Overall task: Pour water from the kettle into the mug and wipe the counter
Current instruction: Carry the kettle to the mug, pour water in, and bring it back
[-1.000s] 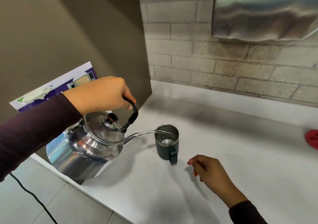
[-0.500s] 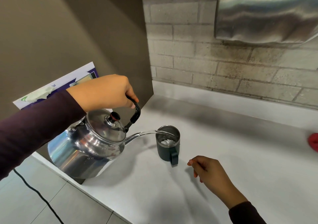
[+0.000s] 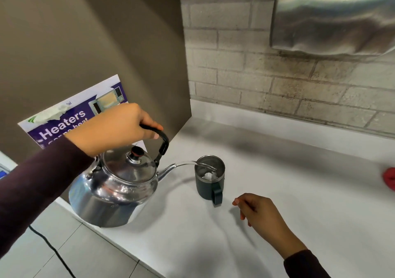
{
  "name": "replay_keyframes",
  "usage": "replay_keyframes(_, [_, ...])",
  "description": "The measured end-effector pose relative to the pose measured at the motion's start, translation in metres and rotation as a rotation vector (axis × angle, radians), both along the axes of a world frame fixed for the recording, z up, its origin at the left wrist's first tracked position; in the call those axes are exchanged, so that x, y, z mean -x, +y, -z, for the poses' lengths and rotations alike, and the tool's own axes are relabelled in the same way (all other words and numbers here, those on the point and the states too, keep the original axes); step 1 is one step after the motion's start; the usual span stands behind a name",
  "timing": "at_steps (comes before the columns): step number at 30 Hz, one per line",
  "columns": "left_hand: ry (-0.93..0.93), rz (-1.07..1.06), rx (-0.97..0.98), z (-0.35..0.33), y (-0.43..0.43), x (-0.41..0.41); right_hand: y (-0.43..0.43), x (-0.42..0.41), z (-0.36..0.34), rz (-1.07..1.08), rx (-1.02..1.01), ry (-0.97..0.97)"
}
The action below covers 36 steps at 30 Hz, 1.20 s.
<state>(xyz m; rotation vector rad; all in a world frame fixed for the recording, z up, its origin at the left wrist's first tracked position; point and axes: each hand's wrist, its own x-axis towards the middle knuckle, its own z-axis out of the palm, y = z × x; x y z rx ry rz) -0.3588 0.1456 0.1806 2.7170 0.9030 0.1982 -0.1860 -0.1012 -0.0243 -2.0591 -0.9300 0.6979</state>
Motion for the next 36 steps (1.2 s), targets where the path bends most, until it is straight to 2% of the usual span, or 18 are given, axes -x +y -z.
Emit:
replay_keyframes(5, [-0.266, -0.146, 0.181, 0.034, -0.002, 0.037, 0.002, 0.003, 0.001, -0.006, 0.004, 0.004])
replay_keyframes(9, [-0.430, -0.310, 0.254, 0.059, -0.010, 0.060, 0.003, 0.009, 0.001, -0.015, -0.001, -0.008])
replay_keyframes(15, [-0.634, -0.334, 0.385, 0.078, -0.023, 0.077, 0.003, 0.015, 0.000, -0.011, -0.003, -0.016])
replay_keyframes(23, [-0.802, -0.200, 0.515, 0.046, -0.032, 0.062, -0.014, 0.023, -0.005, 0.101, -0.025, -0.012])
replay_keyframes(30, [-0.790, 0.138, 0.652, 0.021, -0.049, -0.007, -0.053, 0.013, -0.018, 0.289, -0.077, -0.016])
replay_keyframes(36, [-0.746, 0.298, 0.683, 0.022, -0.085, -0.095, -0.099, -0.007, -0.026, 0.461, -0.109, -0.020])
